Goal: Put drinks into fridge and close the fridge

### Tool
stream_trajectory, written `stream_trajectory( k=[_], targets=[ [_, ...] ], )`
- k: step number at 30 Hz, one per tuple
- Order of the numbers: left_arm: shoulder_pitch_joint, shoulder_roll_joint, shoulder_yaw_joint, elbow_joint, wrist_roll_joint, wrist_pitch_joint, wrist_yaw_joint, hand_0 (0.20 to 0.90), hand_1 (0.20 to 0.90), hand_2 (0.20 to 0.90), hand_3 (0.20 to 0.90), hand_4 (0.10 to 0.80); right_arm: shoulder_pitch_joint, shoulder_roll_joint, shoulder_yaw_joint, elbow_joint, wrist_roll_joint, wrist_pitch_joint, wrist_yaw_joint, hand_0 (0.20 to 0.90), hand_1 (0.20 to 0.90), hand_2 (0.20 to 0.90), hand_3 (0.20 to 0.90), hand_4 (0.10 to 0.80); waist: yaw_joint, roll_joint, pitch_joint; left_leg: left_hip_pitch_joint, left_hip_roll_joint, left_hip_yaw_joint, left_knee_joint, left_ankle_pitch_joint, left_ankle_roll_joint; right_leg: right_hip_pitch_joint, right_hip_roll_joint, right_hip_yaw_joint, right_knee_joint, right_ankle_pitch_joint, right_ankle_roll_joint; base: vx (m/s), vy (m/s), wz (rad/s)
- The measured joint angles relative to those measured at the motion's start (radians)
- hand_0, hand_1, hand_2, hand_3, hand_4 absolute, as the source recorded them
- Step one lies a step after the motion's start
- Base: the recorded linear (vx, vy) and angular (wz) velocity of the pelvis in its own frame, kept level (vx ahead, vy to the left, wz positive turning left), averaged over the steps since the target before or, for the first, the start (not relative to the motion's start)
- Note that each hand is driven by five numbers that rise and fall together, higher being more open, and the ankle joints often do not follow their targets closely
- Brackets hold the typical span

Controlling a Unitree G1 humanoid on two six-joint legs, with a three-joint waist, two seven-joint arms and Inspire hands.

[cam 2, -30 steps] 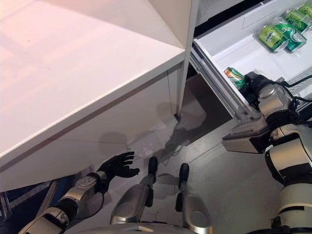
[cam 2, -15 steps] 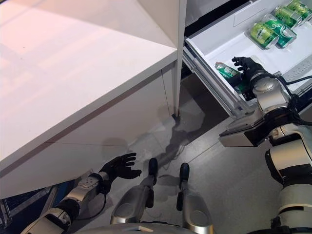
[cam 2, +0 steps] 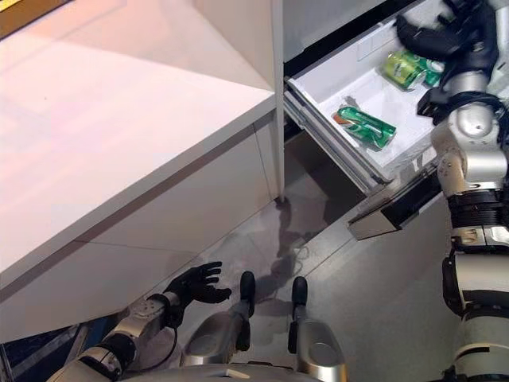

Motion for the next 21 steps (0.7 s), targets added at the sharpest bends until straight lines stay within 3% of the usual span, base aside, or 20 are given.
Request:
stream_trajectory(
  k=[5, 11, 17, 21],
  targets=[
    [0.060, -0.014, -0.002, 0.041, 0.017, 0.000, 0.000, 0.900, 0.900, 0.900, 0.900, 0.800, 0.106, 0.001, -0.077, 0.047, 0.019, -0.076, -0.114, 0.900, 0.900, 0.900, 0.900, 0.800, -0.025, -0.035, -0.104, 0.047, -0.002, 0.038, 0.000, -0.028, 0.003, 0.032, 0.000, 0.038, -0.007, -0.007, 0.008, 0.127, 0.070, -0.24],
    [0.109, -0.034, -0.021, 0.049, 0.019, 0.000, -0.002, 0.900, 0.900, 0.900, 0.900, 0.800, 0.267, 0.089, -0.174, 0.109, 0.040, -0.125, -0.215, 0.900, 0.900, 0.900, 0.900, 0.800, -0.056, -0.031, -0.196, 0.103, -0.004, 0.052, 0.000, -0.058, 0.004, 0.074, -0.003, 0.065, -0.018, -0.014, 0.018, 0.108, 0.040, -0.26],
    [0.112, -0.073, -0.024, 0.049, 0.020, 0.013, -0.005, 0.900, 0.900, 0.900, 0.900, 0.800, 0.417, 0.170, -0.186, 0.125, 0.098, -0.129, -0.230, 0.900, 0.900, 0.900, 0.900, 0.800, -0.074, -0.004, -0.202, 0.078, -0.012, 0.025, 0.092, -0.097, 0.009, 0.066, -0.016, 0.053, 0.039, -0.034, 0.023, 0.064, 0.013, -0.04],
    [0.081, -0.083, -0.064, 0.054, 0.018, 0.022, 0.008, 0.900, 0.900, 0.900, 0.900, 0.800, 0.414, 0.187, -0.184, 0.128, 0.140, -0.170, -0.230, 0.900, 0.900, 0.900, 0.900, 0.800, -0.073, 0.013, -0.162, -0.016, -0.027, 0.010, 0.226, -0.136, 0.023, -0.037, -0.036, 0.035, 0.206, -0.093, 0.025, -0.241, 0.013, 0.15]
  ],
)
